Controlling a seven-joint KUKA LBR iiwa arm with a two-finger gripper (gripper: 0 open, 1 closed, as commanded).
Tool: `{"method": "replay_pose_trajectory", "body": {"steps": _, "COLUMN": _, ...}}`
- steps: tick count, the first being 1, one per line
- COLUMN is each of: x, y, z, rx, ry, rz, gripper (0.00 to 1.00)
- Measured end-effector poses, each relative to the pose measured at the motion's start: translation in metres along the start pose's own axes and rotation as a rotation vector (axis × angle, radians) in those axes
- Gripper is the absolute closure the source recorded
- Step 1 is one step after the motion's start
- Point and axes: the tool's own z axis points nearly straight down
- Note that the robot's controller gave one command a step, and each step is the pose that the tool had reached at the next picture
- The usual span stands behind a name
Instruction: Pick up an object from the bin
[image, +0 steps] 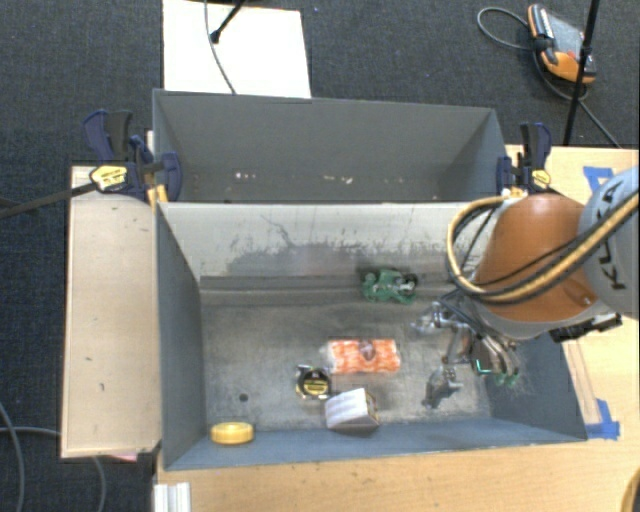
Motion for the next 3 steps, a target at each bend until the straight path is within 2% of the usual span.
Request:
{"method": "replay_pose_trajectory", "body": {"steps": 1, "x": -0.022, "y": 0.041, "z": 0.071, "rx": -0.001, "ry": -0.020, "rz": 0.125, "gripper": 1.00}}
{"method": "replay_pose_trajectory", "body": {"steps": 2, "x": -0.022, "y": 0.041, "z": 0.071, "rx": -0.001, "ry": -0.020, "rz": 0.124, "gripper": 1.00}}
{"method": "replay_pose_trajectory", "body": {"steps": 3, "x": -0.038, "y": 0.026, "z": -0.057, "rx": 0.000, "ry": -0.001, "rz": 0.100, "gripper": 1.00}}
